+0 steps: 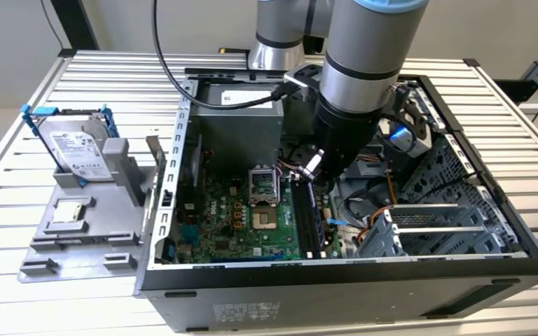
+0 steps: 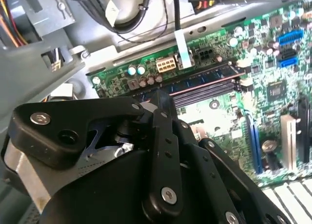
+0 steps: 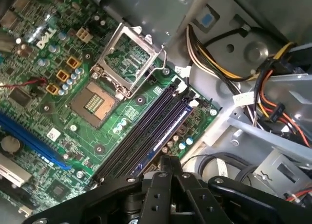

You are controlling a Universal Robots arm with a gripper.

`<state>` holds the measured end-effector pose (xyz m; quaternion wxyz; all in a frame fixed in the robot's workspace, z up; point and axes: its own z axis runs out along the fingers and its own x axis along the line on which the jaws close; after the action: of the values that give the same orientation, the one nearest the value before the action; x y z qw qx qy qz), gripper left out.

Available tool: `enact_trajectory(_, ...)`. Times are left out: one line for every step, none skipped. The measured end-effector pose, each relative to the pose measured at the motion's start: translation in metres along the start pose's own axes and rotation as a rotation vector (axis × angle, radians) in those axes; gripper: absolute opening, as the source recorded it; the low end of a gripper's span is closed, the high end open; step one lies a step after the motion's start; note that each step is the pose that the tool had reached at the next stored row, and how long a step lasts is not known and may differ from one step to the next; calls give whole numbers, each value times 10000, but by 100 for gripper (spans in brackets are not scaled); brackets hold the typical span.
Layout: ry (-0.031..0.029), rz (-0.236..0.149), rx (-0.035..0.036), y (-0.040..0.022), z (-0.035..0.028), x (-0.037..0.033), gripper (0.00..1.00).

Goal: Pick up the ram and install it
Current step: 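Press down the ram until it locks into place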

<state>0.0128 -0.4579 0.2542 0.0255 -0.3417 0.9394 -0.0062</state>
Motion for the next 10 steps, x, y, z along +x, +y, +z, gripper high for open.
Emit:
enact_trajectory(-9, -143, -1, 0, 0, 0, 0)
enact_trajectory(-20, -301, -3, 0, 0, 0, 0)
enact_trajectory(-31, -462, -5, 0, 0, 0, 0)
enact_trajectory(-40, -611, -6, 0, 0, 0, 0)
enact_trajectory(-44, -735, -7, 0, 0, 0, 0)
enact_trajectory(-45, -883, -8, 2, 0, 2, 0)
enact_trajectory(-48, -1059, -14, 2, 1, 2, 0)
enact_trajectory(-50, -1243, -20, 2, 0, 2, 0)
enact_trajectory(-49, -1409, -28, 2, 1, 2, 0)
enact_trajectory(-45, -1560, -43, 2, 1, 2, 0)
